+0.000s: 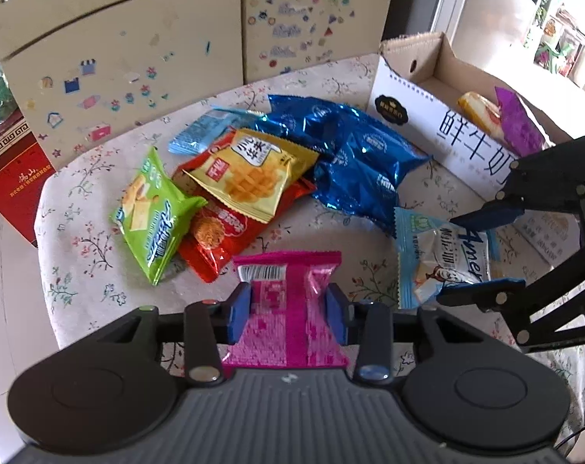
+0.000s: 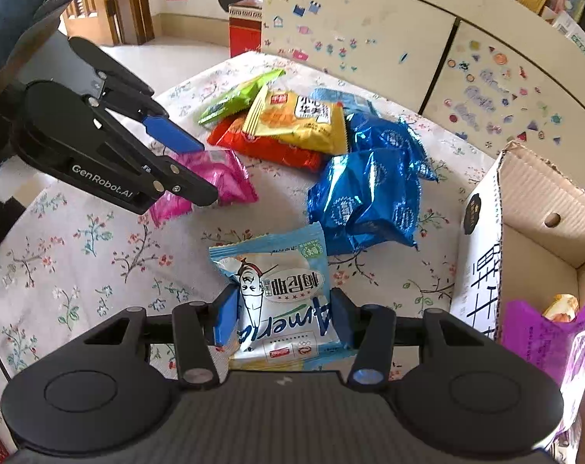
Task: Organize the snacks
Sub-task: 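Grasp the pink packet with the left gripper while the right grasps the light-blue America packet, then carry the pink and light-blue packets to the cardboard box with both grippers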
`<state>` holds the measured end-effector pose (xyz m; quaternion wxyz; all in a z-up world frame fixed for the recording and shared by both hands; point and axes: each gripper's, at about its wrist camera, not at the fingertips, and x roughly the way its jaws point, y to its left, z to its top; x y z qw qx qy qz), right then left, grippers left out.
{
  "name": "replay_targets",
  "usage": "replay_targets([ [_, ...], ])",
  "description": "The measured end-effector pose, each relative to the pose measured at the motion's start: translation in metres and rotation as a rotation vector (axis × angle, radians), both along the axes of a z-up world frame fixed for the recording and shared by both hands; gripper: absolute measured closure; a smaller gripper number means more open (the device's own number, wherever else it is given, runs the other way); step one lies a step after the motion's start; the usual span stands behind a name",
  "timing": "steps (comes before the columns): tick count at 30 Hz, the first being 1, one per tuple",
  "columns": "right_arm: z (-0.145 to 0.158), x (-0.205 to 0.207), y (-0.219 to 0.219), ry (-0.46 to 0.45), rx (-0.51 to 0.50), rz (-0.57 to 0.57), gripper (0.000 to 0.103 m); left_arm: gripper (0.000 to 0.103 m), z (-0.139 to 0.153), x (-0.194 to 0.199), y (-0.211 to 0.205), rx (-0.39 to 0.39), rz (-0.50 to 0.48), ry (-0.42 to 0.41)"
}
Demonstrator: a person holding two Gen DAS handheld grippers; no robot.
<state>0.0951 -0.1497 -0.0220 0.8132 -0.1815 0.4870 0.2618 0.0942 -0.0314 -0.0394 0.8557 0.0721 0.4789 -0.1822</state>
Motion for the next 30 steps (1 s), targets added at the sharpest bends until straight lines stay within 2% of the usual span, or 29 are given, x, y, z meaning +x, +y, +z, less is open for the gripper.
replay_targets([
  [5, 0.006, -0.002, 0.001, -0.016, 0.011, 0.006, 0.046, 0.063, 0.005, -0.002, 0.001, -0.003, -0.008, -0.004],
  [7, 0.003, -0.002, 0.002, -0.011, 0.000, 0.009, 0.046, 0.060, 0.001, -0.002, 0.000, 0.010, -0.009, 0.009],
  [11, -0.005, 0.002, 0.002, 0.008, -0.027, -0.006, 0.046, 0.034, -0.010, 0.000, -0.002, 0.035, -0.013, 0.029],
  [13, -0.008, 0.004, 0.001, 0.019, -0.028, -0.019, 0.046, 0.029, -0.014, 0.001, -0.004, 0.039, -0.016, 0.026],
  [14, -0.009, 0.004, 0.000, 0.023, -0.025, -0.025, 0.046, 0.029, -0.016, 0.001, -0.005, 0.044, -0.019, 0.024],
  [16, -0.012, 0.006, 0.000, 0.034, -0.023, -0.037, 0.046, 0.037, -0.021, 0.003, -0.009, 0.065, -0.024, 0.014],
  [17, -0.014, 0.007, 0.000, 0.040, -0.026, -0.044, 0.046, 0.046, -0.022, 0.003, -0.011, 0.056, -0.033, 0.008],
  [18, -0.015, 0.007, 0.000, 0.043, -0.031, -0.048, 0.046, 0.060, -0.020, 0.003, -0.012, 0.048, -0.037, 0.002],
  [24, -0.009, 0.005, -0.003, 0.022, -0.024, -0.047, 0.046, 0.062, -0.012, -0.006, -0.015, 0.047, -0.044, -0.028],
  [30, 0.006, 0.001, -0.001, -0.025, -0.004, -0.050, 0.046, 0.062, 0.008, -0.013, -0.014, 0.056, -0.019, -0.100],
])
